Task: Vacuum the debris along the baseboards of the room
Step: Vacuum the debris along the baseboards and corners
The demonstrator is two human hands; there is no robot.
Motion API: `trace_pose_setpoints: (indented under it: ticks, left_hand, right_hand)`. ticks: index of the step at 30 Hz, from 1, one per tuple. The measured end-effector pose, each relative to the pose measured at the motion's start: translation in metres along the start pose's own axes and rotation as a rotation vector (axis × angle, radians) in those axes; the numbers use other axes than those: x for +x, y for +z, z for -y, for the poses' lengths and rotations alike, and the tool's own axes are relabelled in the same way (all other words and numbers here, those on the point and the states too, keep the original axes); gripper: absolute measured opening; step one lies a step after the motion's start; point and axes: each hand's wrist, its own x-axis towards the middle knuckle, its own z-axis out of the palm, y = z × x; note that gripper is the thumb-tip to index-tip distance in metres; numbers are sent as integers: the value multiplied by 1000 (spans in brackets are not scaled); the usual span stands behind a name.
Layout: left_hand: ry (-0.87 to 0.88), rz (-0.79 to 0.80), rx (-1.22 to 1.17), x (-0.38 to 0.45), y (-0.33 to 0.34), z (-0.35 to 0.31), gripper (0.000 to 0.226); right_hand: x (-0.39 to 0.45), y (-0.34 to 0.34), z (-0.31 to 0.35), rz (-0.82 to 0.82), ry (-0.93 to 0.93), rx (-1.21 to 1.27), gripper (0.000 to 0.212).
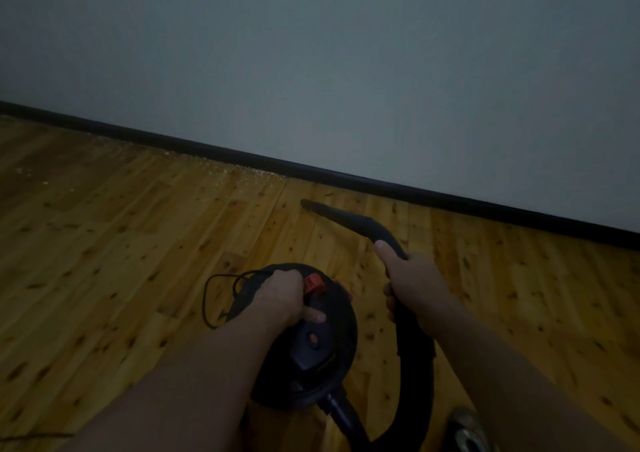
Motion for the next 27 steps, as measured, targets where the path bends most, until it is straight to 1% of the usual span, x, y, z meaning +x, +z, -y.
trace_pose_setpoints:
  ticks: [3, 8, 12, 14, 19, 23, 27]
  left_hand:
    - [0, 5, 1, 1, 1, -5, 61]
    - [33, 4, 25, 3, 7, -19, 61]
    - [89, 9, 41, 6, 14, -36, 61]
    - [123, 3, 49, 6, 19, -49, 61]
    - [195, 12, 74, 5, 30, -81, 60]
    - [257, 19, 135, 5, 42, -113, 61]
    - [302, 25, 125, 7, 53, -140, 59]
  right_hand:
    - [-2, -14, -7, -35, -2, -8, 49]
    - [0, -36, -26, -75, 15, 37, 52]
    - [-1, -56, -40, -92, 25, 57, 47]
    - [-4, -67, -47, -118, 29, 63, 46]
    - [-1, -83, -62, -189, 45, 68, 54]
    - [-7, -102, -72, -250, 67, 80, 52]
    - [-17, -126, -86, -310, 91, 75, 55]
